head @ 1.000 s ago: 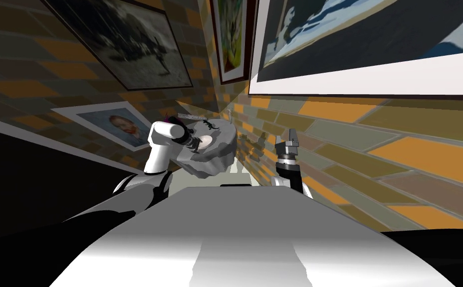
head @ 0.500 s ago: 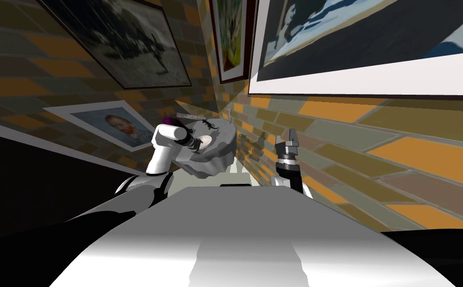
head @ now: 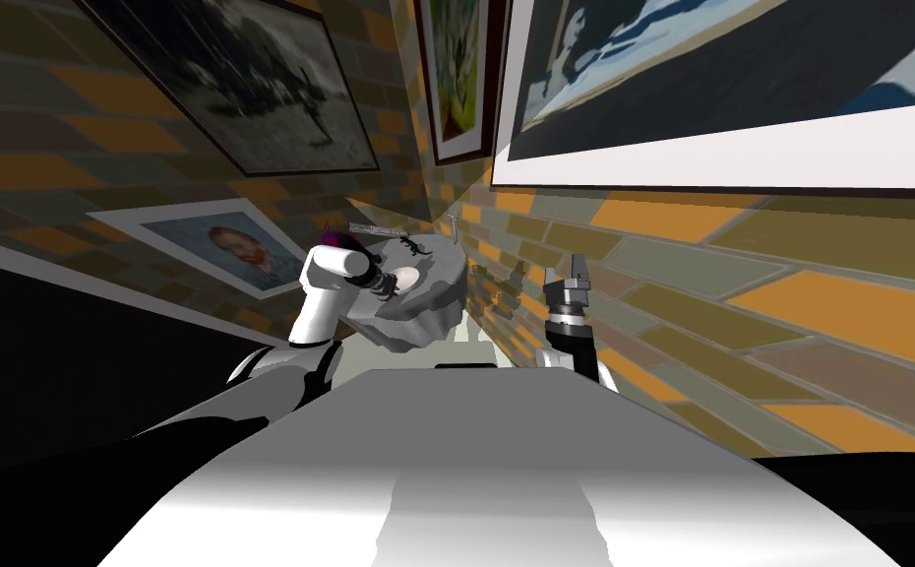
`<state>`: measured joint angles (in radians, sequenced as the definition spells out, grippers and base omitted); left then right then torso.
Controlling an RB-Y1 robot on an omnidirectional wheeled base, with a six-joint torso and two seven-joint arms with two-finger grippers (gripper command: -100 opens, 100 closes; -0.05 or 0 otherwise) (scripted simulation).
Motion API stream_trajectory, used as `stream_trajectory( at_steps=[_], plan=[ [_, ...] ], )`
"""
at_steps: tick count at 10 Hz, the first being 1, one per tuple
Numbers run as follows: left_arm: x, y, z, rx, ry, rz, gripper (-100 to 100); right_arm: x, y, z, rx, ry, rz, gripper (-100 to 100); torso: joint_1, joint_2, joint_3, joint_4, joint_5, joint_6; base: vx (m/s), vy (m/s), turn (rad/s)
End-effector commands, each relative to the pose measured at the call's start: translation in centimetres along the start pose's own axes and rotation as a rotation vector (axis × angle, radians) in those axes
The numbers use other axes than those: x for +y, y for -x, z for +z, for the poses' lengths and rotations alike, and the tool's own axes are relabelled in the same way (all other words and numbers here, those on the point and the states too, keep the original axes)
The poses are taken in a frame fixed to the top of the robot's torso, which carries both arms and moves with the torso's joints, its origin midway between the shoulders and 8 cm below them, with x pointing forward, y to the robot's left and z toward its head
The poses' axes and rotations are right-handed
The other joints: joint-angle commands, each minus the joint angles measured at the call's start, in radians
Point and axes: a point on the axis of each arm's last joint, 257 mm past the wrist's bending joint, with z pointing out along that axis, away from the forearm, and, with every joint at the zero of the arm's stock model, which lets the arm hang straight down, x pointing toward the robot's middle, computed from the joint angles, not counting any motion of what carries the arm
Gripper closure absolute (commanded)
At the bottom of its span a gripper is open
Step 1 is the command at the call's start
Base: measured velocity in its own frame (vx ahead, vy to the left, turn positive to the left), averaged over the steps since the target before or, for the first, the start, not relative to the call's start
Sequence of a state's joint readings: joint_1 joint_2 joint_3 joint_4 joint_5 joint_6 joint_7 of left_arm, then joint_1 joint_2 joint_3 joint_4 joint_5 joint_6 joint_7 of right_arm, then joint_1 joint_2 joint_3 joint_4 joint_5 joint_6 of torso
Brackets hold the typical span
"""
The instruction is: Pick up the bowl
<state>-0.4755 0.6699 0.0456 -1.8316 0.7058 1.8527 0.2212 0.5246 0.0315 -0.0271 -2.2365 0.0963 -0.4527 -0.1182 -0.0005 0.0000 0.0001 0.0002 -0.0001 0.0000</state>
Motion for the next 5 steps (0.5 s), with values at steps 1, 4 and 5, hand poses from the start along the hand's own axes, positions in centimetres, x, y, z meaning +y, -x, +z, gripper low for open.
stream_trajectory(
  at_steps=[1,4,5],
  plan=[
    [0.0,0.0,0.0,0.0,0.0,0.0,0,0.0,0.0,0.0,0.0,0.0,0.0,0,0.0,0.0,0.0,0.0,0.0,0.0,0.0,0.0,0.0],
    [-0.2,-0.2,-1.2,0.003,-0.003,0.006,100,0.0,0.0,0.0,0.0,0.0,0.0,0,0.0,0.001,0.001,0.001,0.0,0.0,0.003,0.002,0.021],
    [-0.1,-0.1,-1.3,0.002,-0.001,0.006,0,0.0,0.0,0.0,0.0,0.0,0.0,0,0.0,0.001,0.001,0.001,0.0,0.0,0.0,0.0,0.0]
  ],
)
